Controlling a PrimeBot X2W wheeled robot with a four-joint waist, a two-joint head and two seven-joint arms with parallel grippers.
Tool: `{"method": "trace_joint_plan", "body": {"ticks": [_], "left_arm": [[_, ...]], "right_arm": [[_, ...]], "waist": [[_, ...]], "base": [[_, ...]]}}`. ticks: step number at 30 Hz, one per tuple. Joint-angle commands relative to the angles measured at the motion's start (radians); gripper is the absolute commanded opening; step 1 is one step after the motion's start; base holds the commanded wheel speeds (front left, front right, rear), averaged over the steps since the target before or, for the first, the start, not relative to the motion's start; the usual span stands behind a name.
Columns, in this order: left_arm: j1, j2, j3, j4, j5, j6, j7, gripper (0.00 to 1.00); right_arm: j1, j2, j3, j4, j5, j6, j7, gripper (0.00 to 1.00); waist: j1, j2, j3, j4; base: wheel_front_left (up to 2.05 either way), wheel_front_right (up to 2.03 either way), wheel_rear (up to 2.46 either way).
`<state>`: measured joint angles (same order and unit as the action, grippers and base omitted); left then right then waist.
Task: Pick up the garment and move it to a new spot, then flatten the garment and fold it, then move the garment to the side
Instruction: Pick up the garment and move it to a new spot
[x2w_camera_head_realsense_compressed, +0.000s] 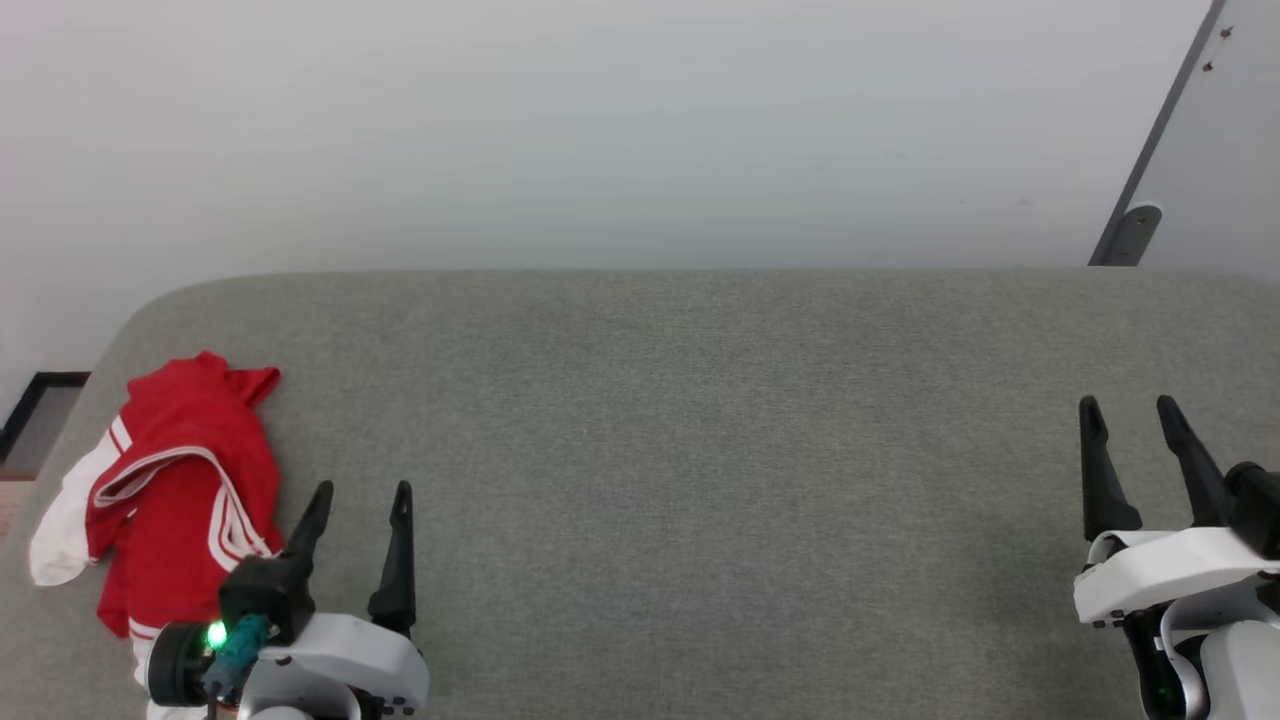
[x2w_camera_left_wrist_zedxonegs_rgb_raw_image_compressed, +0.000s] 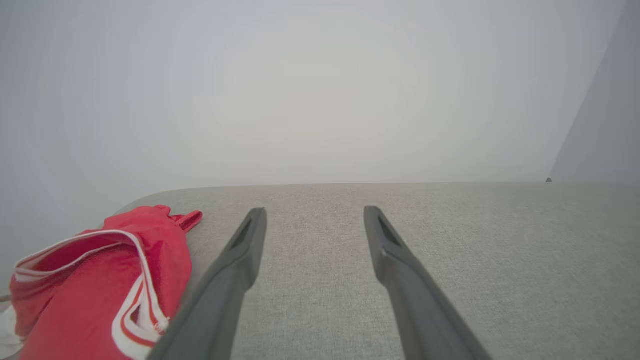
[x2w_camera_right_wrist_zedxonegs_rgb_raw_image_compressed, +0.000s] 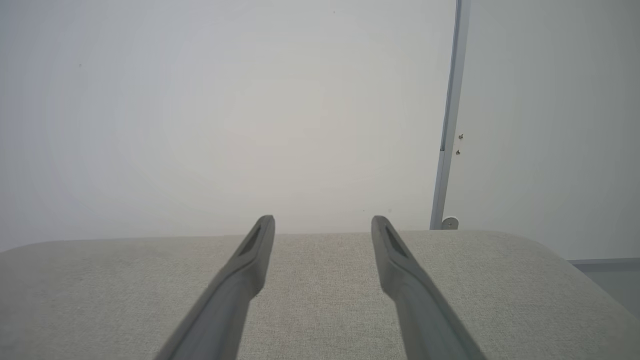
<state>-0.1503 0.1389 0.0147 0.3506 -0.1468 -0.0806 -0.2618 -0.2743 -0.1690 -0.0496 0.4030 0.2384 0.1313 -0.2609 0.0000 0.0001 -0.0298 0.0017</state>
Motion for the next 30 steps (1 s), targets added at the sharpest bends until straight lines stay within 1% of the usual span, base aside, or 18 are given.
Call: {"method": "trace_joint_plan", "body": {"ticks": [1,5,8,19,27,30], "left_arm": [[-0.011,-0.001,0.003,0.003,0.015,-0.005,-0.004,1.00],[-0.017,-0.008,0.004,0.004,0.015,-0.011,-0.003,1.00],[-0.026,-0.018,0.006,0.001,0.014,-0.012,-0.003,1.00],[0.016,-0.053,0.038,-0.036,0.023,0.005,-0.003,1.00],[0.045,-0.067,0.057,-0.056,0.030,0.016,-0.003,1.00],[0.059,-0.071,0.070,-0.064,0.030,0.024,-0.003,1.00]], "right_arm": [[0.003,0.003,-0.004,-0.004,-0.005,-0.001,-0.006,1.00],[0.018,0.010,-0.017,-0.014,0.011,-0.001,-0.006,1.00],[0.023,0.011,-0.024,-0.027,0.027,-0.001,-0.006,1.00],[0.041,0.027,0.022,-0.058,0.042,-0.001,-0.006,1.00],[0.050,0.038,0.079,-0.065,0.045,-0.001,-0.006,1.00],[0.045,0.043,0.114,-0.062,0.053,-0.001,-0.006,1.00]], "waist": [[0.0000,-0.0001,-0.001,0.006],[0.0000,-0.0001,0.000,0.035],[0.0000,-0.0001,0.003,0.077],[0.0000,-0.0001,0.005,0.293],[0.0000,-0.0001,0.000,0.457],[0.0000,-0.0001,0.001,0.501]], "base": [[0.00,0.00,0.00],[0.00,0.00,0.00],[0.00,0.00,0.00],[0.00,0.00,0.00],[0.00,0.00,0.00],[0.00,0.00,0.00]]}}
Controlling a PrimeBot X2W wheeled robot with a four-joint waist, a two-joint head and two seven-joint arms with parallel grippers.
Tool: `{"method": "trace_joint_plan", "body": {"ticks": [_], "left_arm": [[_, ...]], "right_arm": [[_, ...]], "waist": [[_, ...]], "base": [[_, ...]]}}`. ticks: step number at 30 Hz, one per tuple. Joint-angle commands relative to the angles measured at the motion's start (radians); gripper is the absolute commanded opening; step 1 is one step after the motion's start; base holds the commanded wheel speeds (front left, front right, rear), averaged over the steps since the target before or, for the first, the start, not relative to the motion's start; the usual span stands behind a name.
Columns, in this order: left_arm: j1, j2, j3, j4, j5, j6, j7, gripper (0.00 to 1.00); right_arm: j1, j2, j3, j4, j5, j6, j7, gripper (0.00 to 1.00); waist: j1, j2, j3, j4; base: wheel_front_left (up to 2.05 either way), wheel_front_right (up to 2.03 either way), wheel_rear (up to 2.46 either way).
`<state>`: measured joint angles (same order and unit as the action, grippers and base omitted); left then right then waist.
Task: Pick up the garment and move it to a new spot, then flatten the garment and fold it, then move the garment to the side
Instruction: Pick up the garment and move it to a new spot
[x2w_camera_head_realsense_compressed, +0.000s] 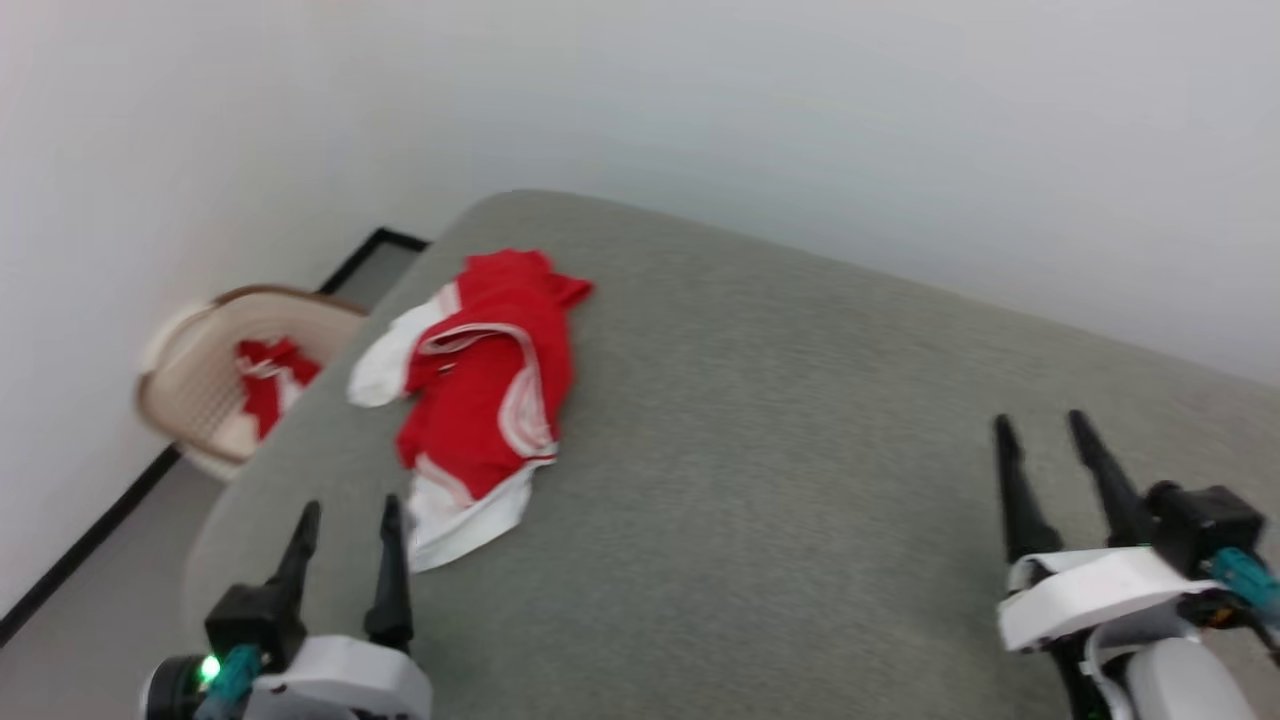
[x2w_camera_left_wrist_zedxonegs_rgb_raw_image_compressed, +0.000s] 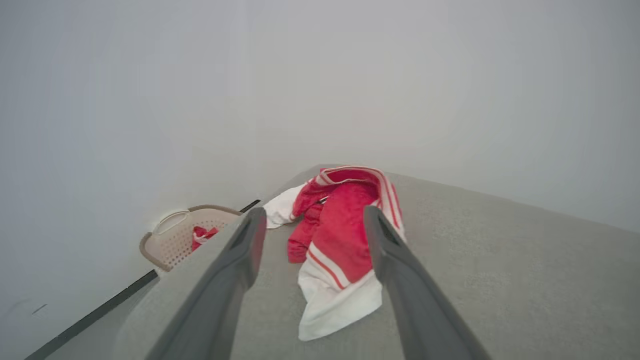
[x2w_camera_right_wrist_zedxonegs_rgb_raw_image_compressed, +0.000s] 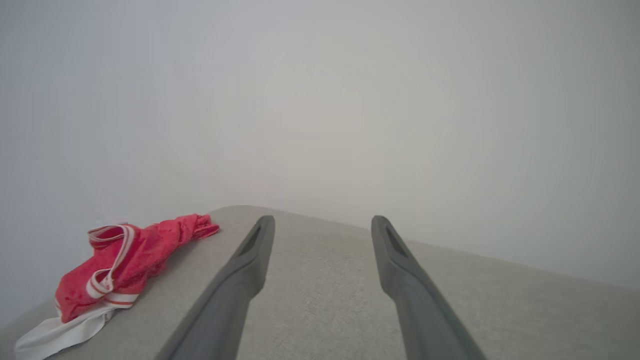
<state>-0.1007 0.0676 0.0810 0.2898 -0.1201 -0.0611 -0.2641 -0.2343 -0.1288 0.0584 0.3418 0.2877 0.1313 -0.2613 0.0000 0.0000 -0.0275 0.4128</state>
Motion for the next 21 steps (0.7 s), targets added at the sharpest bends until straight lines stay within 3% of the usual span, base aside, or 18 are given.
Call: {"method": "trace_joint_plan", "body": {"ticks": [1,14,21], "left_arm": [[0.015,-0.001,0.012,-0.010,0.001,0.010,-0.001,1.00],[0.085,-0.016,0.058,-0.115,-0.051,0.079,-0.001,1.00],[0.059,-0.017,0.029,-0.099,-0.039,0.050,-0.001,1.00]], "right_arm": [[-0.007,0.005,0.022,0.001,0.004,-0.001,-0.005,1.00],[-0.112,-0.005,0.190,0.046,0.052,-0.001,-0.005,1.00],[-0.082,-0.012,0.182,0.041,0.061,-0.001,-0.005,1.00]], "waist": [[0.0000,0.0000,0.004,0.095],[0.0000,0.0000,0.047,0.122],[0.0000,0.0000,0.047,0.112]], "base": [[0.00,0.00,0.00],[0.00,0.00,0.00],[0.00,0.00,0.00]]}}
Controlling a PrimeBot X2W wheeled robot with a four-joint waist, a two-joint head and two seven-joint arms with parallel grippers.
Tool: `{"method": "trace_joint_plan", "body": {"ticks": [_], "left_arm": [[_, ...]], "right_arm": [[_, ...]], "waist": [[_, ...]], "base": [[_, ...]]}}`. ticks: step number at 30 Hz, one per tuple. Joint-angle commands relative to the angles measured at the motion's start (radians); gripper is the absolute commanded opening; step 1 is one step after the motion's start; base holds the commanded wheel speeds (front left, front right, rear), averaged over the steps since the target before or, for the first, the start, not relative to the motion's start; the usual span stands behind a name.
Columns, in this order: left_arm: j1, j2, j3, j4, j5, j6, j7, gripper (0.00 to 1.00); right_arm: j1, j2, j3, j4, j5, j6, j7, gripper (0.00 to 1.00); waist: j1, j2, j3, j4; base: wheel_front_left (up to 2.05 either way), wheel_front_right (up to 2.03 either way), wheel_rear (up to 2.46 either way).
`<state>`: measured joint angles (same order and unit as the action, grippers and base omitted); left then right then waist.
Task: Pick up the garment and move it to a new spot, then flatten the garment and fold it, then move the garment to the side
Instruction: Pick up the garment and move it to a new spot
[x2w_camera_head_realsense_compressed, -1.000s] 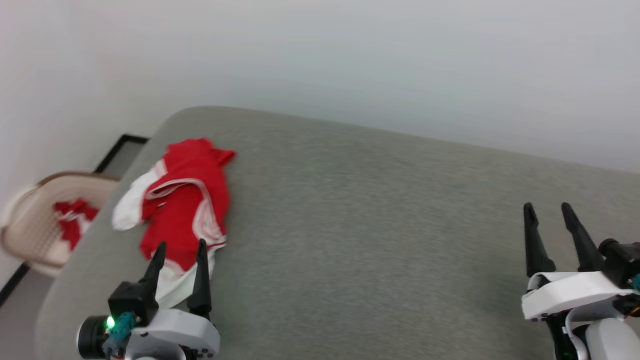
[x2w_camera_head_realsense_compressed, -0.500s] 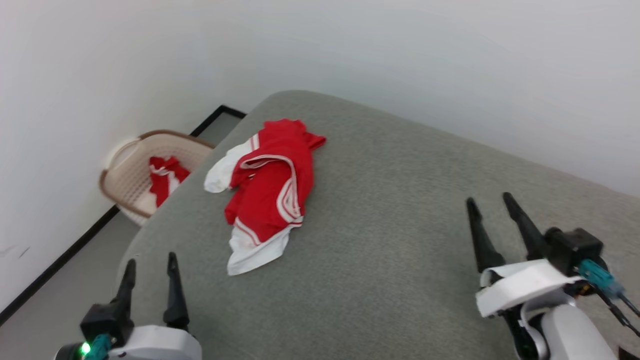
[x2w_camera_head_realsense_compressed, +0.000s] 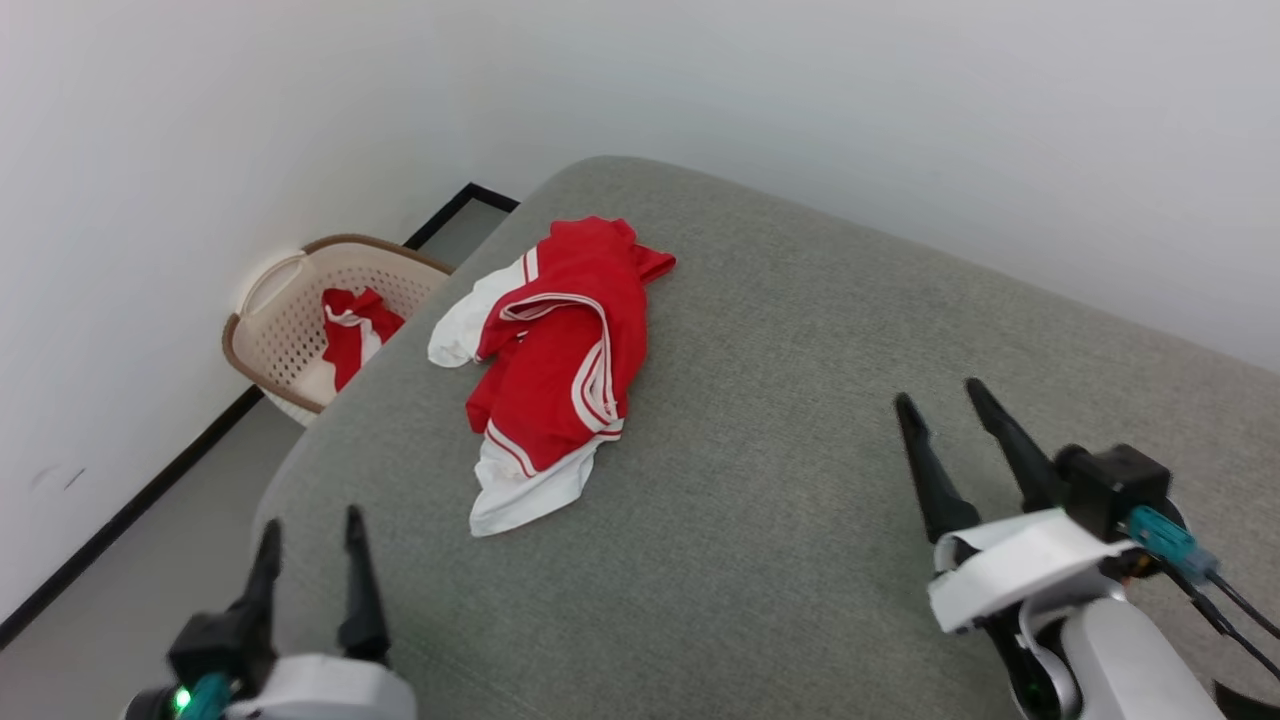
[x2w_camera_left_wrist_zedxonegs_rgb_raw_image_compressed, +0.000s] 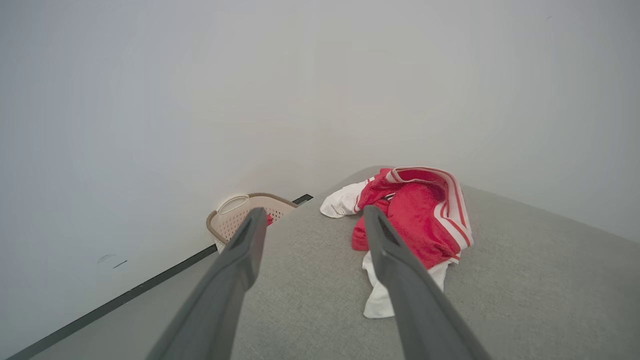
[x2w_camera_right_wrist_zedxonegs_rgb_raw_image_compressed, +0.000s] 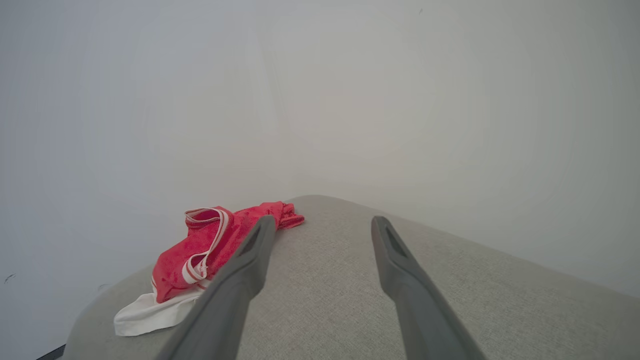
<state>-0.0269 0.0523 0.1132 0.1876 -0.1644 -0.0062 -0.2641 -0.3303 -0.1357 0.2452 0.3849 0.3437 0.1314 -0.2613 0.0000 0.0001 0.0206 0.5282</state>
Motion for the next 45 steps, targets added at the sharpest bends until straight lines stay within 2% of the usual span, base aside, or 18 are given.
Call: {"method": "trace_joint_plan", "body": {"ticks": [1,3,7,10,12,15,16,21,25,29,32,37,43,44,45], "left_arm": [[-0.028,0.000,-0.009,0.015,0.010,-0.018,0.000,1.00],[-0.067,0.023,-0.023,0.045,0.027,-0.043,0.000,1.00],[-0.184,0.068,-0.026,0.104,0.027,-0.074,0.000,1.00],[-0.308,0.099,-0.004,0.167,-0.023,-0.091,0.012,1.00],[-0.389,0.128,-0.003,0.226,-0.059,-0.104,0.059,1.00],[-0.508,0.171,-0.012,0.331,-0.126,-0.119,0.177,1.00],[-0.508,0.171,-0.012,0.331,-0.126,-0.119,0.177,1.00],[-0.646,0.252,-0.060,0.482,-0.253,-0.124,0.446,1.00],[-0.701,0.319,-0.122,0.544,-0.381,-0.124,0.666,1.00],[-0.717,0.375,-0.169,0.565,-0.471,-0.125,0.791,1.00],[-0.728,0.412,-0.183,0.604,-0.503,-0.125,0.813,1.00],[-0.753,0.439,-0.206,0.720,-0.500,-0.125,0.805,1.00],[-0.763,0.404,-0.238,0.839,-0.515,-0.123,0.800,1.00],[-0.763,0.398,-0.246,0.848,-0.523,-0.123,0.801,0.89],[-0.762,0.392,-0.255,0.853,-0.529,-0.123,0.799,0.69]], "right_arm": [[0.023,-0.005,-0.013,-0.005,0.003,-0.001,-0.005,1.00],[0.037,-0.003,-0.026,-0.014,-0.007,-0.001,-0.005,1.00],[0.019,-0.008,-0.015,-0.028,-0.024,-0.001,-0.005,1.00],[-0.004,-0.018,-0.006,-0.037,-0.025,-0.001,-0.005,1.00],[-0.020,-0.026,-0.007,-0.045,-0.023,-0.001,-0.005,1.00],[-0.040,-0.034,-0.010,-0.053,-0.020,-0.001,-0.005,1.00],[-0.040,-0.034,-0.010,-0.053,-0.020,-0.001,-0.005,1.00],[-0.066,-0.028,-0.028,-0.070,-0.014,-0.001,-0.003,1.00],[-0.077,-0.017,-0.037,-0.085,-0.014,-0.001,-0.003,1.00],[-0.080,-0.016,-0.046,-0.099,-0.017,-0.001,-0.003,1.00],[-0.097,-0.022,-0.051,-0.112,-0.021,-0.001,-0.003,1.00],[-0.123,-0.027,-0.049,-0.129,-0.023,-0.001,-0.003,1.00],[-0.132,-0.023,-0.043,-0.140,-0.025,-0.001,-0.003,1.00],[-0.132,-0.022,-0.043,-0.141,-0.026,-0.001,-0.003,1.00],[-0.131,-0.021,-0.041,-0.142,-0.029,-0.001,-0.003,1.00]], "waist": [[0.0000,-0.0001,-0.002,-0.007],[0.0000,-0.0001,0.002,-0.024],[0.0000,-0.0001,0.052,-0.123],[0.0000,-0.0001,0.108,-0.201],[0.0000,-0.0001,0.148,-0.247],[0.0000,-0.0001,0.202,-0.309],[0.0000,-0.0001,0.202,-0.309],[0.0000,-0.0001,0.273,-0.392],[0.0000,-0.0001,0.306,-0.433],[0.0000,-0.0001,0.335,-0.466],[0.0000,-0.0001,0.364,-0.489],[0.0000,-0.0001,0.408,-0.521],[0.0000,-0.0001,0.422,-0.539],[0.0000,-0.0001,0.420,-0.540],[0.0000,-0.0001,0.417,-0.539]], "base": [[0.00,0.00,0.00],[0.00,0.00,0.00],[0.00,0.00,0.00],[0.00,0.00,0.00],[0.00,0.00,0.00],[0.00,0.00,0.00],[0.00,0.00,0.00],[0.00,0.00,0.00],[0.00,0.00,0.00],[0.00,0.00,0.00],[0.00,0.00,0.00],[0.00,0.00,0.00],[0.00,0.00,0.00],[0.00,0.00,0.00],[0.00,0.00,0.00]]}}
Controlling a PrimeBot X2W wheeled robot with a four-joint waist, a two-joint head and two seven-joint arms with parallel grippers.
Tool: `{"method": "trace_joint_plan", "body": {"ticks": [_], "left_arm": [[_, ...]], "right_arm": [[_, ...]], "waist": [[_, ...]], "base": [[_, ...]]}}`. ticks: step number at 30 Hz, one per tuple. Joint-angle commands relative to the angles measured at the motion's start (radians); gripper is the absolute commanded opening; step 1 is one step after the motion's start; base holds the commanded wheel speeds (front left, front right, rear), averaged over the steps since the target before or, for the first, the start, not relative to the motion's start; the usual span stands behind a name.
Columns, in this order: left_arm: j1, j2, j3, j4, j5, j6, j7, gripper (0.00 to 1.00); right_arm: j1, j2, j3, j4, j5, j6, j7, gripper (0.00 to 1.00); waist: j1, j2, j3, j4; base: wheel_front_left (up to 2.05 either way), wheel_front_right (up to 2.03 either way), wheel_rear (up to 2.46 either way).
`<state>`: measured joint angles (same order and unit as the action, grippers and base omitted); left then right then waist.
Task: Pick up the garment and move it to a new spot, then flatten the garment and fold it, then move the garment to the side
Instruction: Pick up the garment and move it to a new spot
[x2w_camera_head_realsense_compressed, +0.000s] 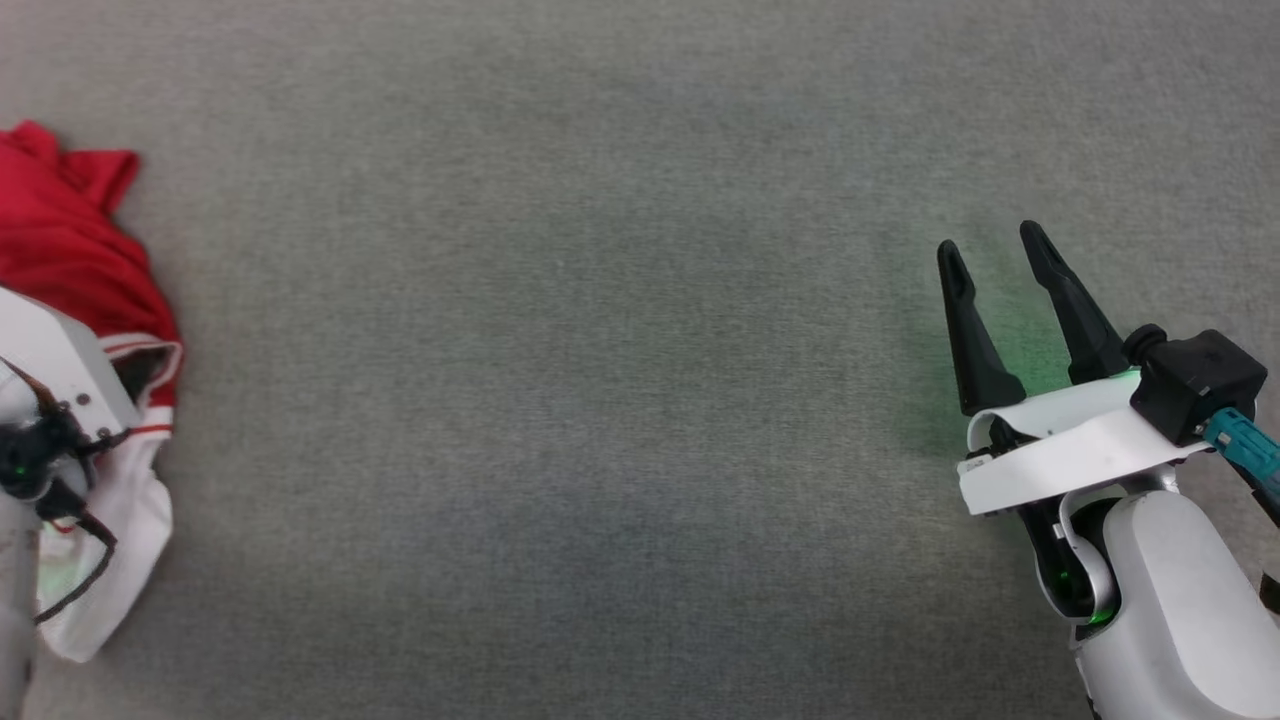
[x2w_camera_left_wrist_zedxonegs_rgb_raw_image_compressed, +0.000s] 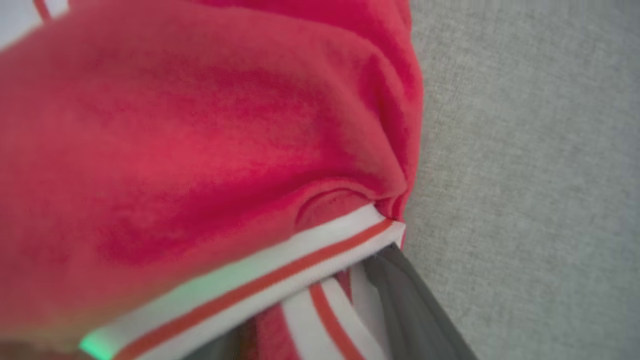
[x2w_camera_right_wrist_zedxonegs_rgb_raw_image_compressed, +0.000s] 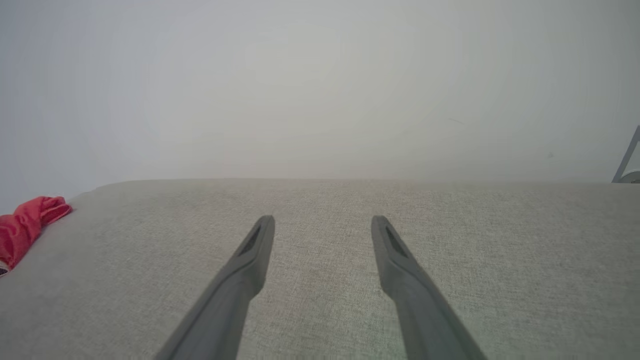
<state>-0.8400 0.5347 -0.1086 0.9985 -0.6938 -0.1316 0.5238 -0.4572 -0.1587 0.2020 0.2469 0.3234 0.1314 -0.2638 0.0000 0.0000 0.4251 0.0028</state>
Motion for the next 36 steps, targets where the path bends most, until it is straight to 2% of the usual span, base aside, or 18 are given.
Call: {"method": "trace_joint_plan", "body": {"ticks": [1,2,4,5,14,20,25,28,32,36], "left_arm": [[0.053,-0.095,-0.042,0.041,-0.006,0.002,0.004,0.47],[0.056,-0.094,-0.048,0.039,-0.015,0.001,-0.009,0.30],[0.055,-0.075,-0.056,0.033,-0.019,0.000,-0.057,0.03],[0.053,-0.064,-0.064,0.031,-0.012,0.000,-0.085,0.00],[-0.009,0.010,-0.125,-0.023,0.000,0.001,-0.318,0.00],[-0.026,-0.025,-0.207,-0.180,-0.040,0.001,-0.377,0.00],[-0.036,-0.042,-0.363,-0.396,-0.066,0.000,-0.332,0.00],[-0.055,-0.043,-0.493,-0.528,-0.075,0.000,-0.292,0.00],[-0.118,-0.048,-0.658,-0.643,-0.112,0.002,-0.263,0.00],[-0.222,-0.050,-0.828,-0.695,-0.134,0.002,-0.294,0.00]], "right_arm": [[-0.003,0.003,0.004,-0.004,-0.009,-0.001,-0.001,1.00],[0.000,0.003,0.006,-0.004,-0.010,-0.001,-0.001,1.00],[0.003,0.006,0.008,-0.004,-0.008,-0.001,-0.001,1.00],[0.007,0.006,0.008,-0.002,-0.006,-0.001,-0.001,1.00],[0.055,0.024,-0.011,0.014,0.009,-0.001,-0.001,1.00],[0.106,0.045,-0.047,0.003,0.019,-0.001,-0.001,1.00],[0.147,0.060,-0.082,-0.007,0.031,-0.001,-0.001,1.00],[0.161,0.071,-0.104,-0.015,0.041,-0.001,-0.001,1.00],[0.161,0.090,-0.123,-0.029,0.059,-0.001,-0.001,1.00],[0.152,0.100,-0.129,-0.040,0.073,-0.001,-0.001,1.00]], "waist": [[0.0000,0.0000,0.008,-0.013],[0.0000,0.0000,0.001,-0.012],[0.0000,0.0000,-0.014,-0.009],[0.0000,0.0000,-0.026,-0.007],[0.0000,0.0000,-0.144,0.008],[0.0000,0.0000,-0.189,-0.022],[0.0000,0.0000,-0.202,-0.060],[0.0000,0.0000,-0.200,-0.097],[0.0000,0.0000,-0.186,-0.163],[0.0000,0.0000,-0.160,-0.243]], "base": [[0.00,0.00,0.00],[0.00,0.00,0.00],[0.00,0.00,0.00],[0.00,0.00,0.00],[0.00,0.00,0.00],[0.00,0.00,0.00],[0.00,0.00,0.00],[0.00,0.00,0.00],[0.00,0.00,0.00],[0.00,0.00,0.00]]}}
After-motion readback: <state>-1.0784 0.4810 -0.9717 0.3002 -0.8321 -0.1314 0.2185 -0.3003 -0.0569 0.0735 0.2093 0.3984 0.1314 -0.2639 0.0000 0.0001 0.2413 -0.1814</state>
